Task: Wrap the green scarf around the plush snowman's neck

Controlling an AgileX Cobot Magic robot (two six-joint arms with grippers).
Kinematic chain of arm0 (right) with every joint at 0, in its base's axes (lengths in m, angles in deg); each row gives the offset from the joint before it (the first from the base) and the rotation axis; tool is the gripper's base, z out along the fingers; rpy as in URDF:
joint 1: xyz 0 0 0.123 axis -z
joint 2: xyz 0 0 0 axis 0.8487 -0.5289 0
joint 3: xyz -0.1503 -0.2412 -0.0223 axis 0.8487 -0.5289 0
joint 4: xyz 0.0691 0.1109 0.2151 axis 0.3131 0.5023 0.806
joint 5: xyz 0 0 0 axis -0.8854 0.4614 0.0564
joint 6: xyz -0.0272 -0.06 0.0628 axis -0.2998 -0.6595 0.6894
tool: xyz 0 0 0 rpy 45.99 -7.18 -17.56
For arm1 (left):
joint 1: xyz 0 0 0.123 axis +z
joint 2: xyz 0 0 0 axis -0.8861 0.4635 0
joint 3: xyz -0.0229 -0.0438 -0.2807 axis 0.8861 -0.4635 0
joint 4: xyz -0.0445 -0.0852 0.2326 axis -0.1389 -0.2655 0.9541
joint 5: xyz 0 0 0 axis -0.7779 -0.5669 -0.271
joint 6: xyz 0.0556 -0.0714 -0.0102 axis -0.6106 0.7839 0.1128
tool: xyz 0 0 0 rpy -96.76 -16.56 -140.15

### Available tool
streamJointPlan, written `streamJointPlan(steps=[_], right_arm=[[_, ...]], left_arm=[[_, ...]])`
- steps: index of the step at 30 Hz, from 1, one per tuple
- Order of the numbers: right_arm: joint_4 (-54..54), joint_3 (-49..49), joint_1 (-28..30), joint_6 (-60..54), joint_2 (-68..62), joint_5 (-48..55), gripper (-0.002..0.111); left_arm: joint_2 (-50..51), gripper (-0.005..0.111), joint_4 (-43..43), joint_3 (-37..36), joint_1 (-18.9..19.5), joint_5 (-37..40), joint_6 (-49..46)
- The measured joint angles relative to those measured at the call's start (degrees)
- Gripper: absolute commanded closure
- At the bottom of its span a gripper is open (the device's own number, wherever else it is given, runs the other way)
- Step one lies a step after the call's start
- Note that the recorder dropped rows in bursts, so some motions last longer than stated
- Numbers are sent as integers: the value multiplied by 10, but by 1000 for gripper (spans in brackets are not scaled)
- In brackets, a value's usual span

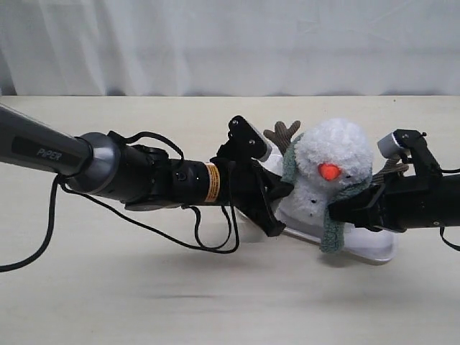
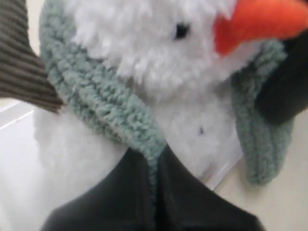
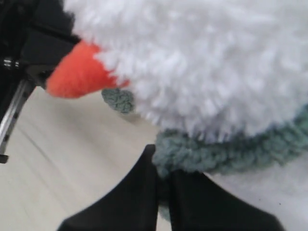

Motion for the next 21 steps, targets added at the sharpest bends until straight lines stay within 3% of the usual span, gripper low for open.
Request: streamJointPlan(steps=[3, 10, 21], right_arm=[[7, -6, 0, -3, 0, 5, 104], [27, -15, 0, -24, -33, 10, 104], [38, -15, 0, -51, -66, 44, 104]], left_arm=[[-20, 107, 19, 0, 0, -9, 86], [-20, 107, 163, 0, 0, -11, 264], [-6, 107, 254, 0, 0, 10, 356]])
